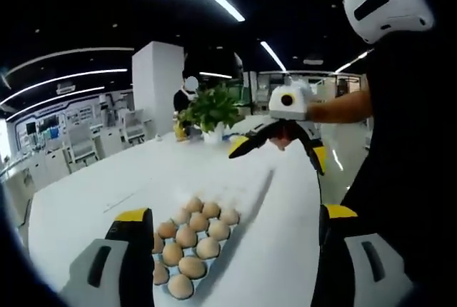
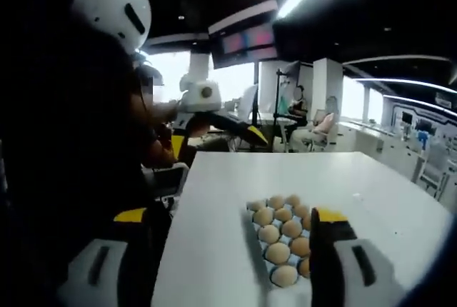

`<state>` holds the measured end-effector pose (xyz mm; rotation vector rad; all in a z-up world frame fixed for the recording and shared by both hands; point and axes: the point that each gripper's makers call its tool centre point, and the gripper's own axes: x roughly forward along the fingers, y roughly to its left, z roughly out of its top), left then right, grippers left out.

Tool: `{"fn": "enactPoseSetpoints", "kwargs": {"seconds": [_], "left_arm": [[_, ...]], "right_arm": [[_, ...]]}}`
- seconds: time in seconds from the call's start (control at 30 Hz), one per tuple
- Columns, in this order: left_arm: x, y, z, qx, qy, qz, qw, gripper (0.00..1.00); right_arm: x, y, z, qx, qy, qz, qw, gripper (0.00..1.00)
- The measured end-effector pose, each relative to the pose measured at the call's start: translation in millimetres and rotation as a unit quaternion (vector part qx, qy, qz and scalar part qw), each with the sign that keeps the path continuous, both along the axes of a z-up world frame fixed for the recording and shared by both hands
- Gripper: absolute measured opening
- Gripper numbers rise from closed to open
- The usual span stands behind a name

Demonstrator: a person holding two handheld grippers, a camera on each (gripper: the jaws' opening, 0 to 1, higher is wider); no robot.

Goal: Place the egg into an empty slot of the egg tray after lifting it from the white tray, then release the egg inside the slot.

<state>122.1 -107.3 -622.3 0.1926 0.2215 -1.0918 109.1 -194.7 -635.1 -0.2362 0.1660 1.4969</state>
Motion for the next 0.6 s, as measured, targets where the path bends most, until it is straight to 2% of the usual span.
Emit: {"fn": "enactPoseSetpoints", "kwargs": {"seconds": [0.07,0.2,0.4,0.47,0.6], "left_arm": [[-3.6,-2,5.2,0.001,-0.015,-0.006,0.9999,0.97],[-9.7,-8,11.8,-0.005,-0.01,-0.02,0.9997,0.96],[-19.6,-23,21.2,-0.007,-0.016,-0.033,0.9993,0.96],[-25.4,-31,25.0,-0.014,-0.022,-0.044,0.9987,0.96],[-31.9,-44,17.3,0.001,-0.021,-0.055,0.9983,0.96]], "right_arm": [[-6,1,2.1,0.004,0.002,-0.006,1.0,0.94],[-16,-3,8.3,0.01,-0.003,-0.038,0.9992,0.94],[-33,-12,11.3,0.012,0.003,-0.052,0.9985,0.93],[-37,-18,13.5,0.017,-0.003,-0.053,0.9984,0.92],[-43,-33,11.3,0.024,-0.003,-0.058,0.998,0.93]]}}
